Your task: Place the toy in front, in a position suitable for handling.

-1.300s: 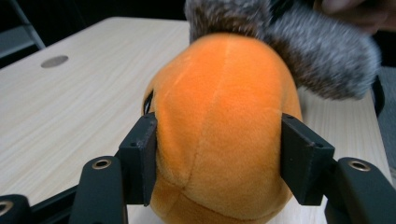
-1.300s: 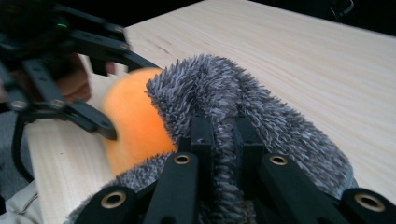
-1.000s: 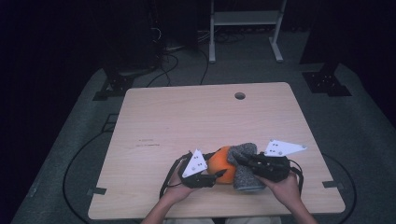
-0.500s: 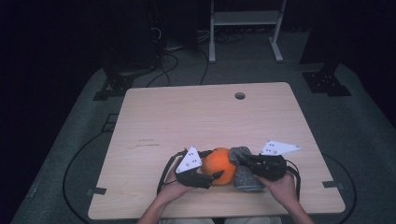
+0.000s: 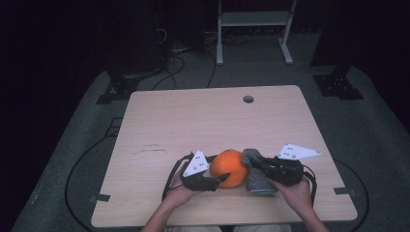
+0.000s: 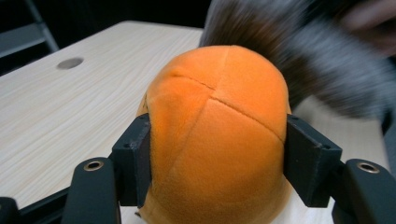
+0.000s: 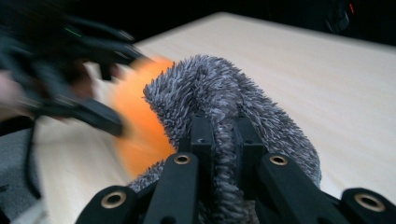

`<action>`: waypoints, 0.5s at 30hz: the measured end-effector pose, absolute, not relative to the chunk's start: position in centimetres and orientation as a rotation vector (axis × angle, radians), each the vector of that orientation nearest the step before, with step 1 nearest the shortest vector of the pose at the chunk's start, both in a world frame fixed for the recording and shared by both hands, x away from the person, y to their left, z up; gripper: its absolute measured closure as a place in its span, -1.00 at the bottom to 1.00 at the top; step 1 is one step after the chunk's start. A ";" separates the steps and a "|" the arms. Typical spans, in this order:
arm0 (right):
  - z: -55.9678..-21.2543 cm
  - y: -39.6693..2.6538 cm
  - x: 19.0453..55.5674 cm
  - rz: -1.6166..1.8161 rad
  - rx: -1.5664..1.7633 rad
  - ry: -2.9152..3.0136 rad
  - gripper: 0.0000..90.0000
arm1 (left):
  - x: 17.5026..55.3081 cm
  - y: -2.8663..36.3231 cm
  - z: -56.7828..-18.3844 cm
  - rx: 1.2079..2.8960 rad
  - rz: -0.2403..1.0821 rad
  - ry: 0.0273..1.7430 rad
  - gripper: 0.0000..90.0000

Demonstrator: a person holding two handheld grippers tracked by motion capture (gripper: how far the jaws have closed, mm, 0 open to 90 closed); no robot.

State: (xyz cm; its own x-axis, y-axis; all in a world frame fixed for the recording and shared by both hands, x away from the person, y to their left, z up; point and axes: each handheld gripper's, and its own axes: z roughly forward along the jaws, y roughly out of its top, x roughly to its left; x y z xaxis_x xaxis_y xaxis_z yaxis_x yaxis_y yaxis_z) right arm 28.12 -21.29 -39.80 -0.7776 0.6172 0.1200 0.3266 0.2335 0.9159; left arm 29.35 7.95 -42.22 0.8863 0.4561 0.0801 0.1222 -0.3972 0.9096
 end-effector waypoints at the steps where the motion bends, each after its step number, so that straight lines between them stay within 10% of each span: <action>1: -39.3 -20.8 27.7 1.579 0.839 2.241 0.80 | 29.3 7.9 -42.1 1.971 0.383 0.416 -0.23; 8: -40.3 -19.0 27.7 1.484 0.780 2.285 0.80 | 28.9 8.0 -41.7 1.969 0.349 0.389 -0.20; 15: -41.2 -19.7 28.6 1.498 0.851 2.261 0.80 | 29.9 8.0 -42.9 1.977 0.298 0.421 -0.80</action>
State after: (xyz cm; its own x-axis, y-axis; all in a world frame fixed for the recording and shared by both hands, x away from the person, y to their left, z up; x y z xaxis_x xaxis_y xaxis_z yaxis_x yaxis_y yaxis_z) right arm 28.57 -19.73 -41.16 -0.7805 0.6208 0.0740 0.3102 0.2819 0.9079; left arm 29.89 8.00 -42.91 0.9073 0.4200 0.0219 0.1600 -0.3929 0.9055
